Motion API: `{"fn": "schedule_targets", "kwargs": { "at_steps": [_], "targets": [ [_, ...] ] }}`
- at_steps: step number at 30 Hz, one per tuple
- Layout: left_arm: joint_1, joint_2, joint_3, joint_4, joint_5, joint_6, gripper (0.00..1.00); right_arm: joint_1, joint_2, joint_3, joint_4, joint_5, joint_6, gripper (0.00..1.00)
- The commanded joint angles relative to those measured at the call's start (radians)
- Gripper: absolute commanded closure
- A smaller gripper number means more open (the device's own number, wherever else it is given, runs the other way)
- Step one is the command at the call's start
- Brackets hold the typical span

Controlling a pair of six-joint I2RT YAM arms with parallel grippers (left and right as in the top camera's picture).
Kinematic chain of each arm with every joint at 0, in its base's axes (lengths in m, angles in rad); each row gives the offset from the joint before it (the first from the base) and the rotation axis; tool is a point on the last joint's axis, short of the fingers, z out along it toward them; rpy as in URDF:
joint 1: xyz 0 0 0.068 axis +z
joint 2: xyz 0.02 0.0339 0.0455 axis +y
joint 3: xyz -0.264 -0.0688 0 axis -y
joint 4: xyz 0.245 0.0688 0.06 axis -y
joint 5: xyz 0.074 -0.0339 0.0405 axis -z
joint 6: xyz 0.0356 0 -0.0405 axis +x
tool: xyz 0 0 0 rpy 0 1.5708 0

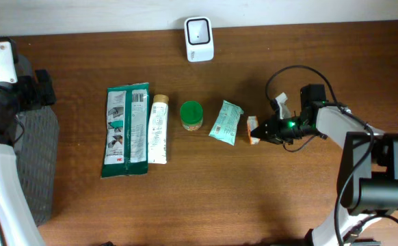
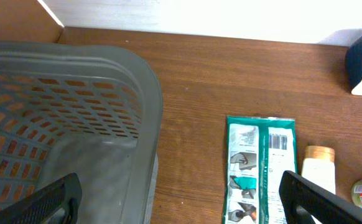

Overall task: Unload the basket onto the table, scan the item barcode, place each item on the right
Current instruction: 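Grasp the orange Kleenex packet with the right gripper and lift it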

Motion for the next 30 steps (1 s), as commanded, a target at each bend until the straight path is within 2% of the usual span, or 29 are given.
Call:
{"fn": "schedule_targets", "kwargs": {
  "at_steps": [1,4,8,15,18,21,26,30],
  "targets": [
    [0.005,0.0,0.003,0.002,0.015,0.016,0.01,-0.056,0.013,-0.002,0.009,0.134,0.029,0.57],
    [0.005,0.0,0.003,0.002,0.015,0.016,0.01,-0.104,0.013,-0.001,0.004,0.249,0.047,0.53],
    [0.005,0.0,0.003,0.002,0.015,0.016,0.01,-0.153,0.011,0.05,-0.042,0.272,0.042,0.53],
    [0.005,0.0,0.003,0.002,0.015,0.016,0.01,-0.103,0.004,0.255,-0.327,0.272,-0.051,0.56],
    [0.005,0.0,0.003,0.002,0.015,0.016,0.01,-0.042,0.006,0.249,-0.328,0.301,-0.039,0.57],
    [0.005,0.0,0.003,0.002,0.014,0.016,0.01,0.016,0.006,0.231,-0.31,0.441,0.08,0.57],
    [0.005,0.0,0.003,0.002,0.015,0.016,0.01,0.091,0.009,0.186,-0.245,0.539,0.177,0.59],
    [0.005,0.0,0.003,0.002,0.015,0.016,0.01,0.122,0.011,0.178,-0.225,0.614,0.199,0.63]
  ]
}}
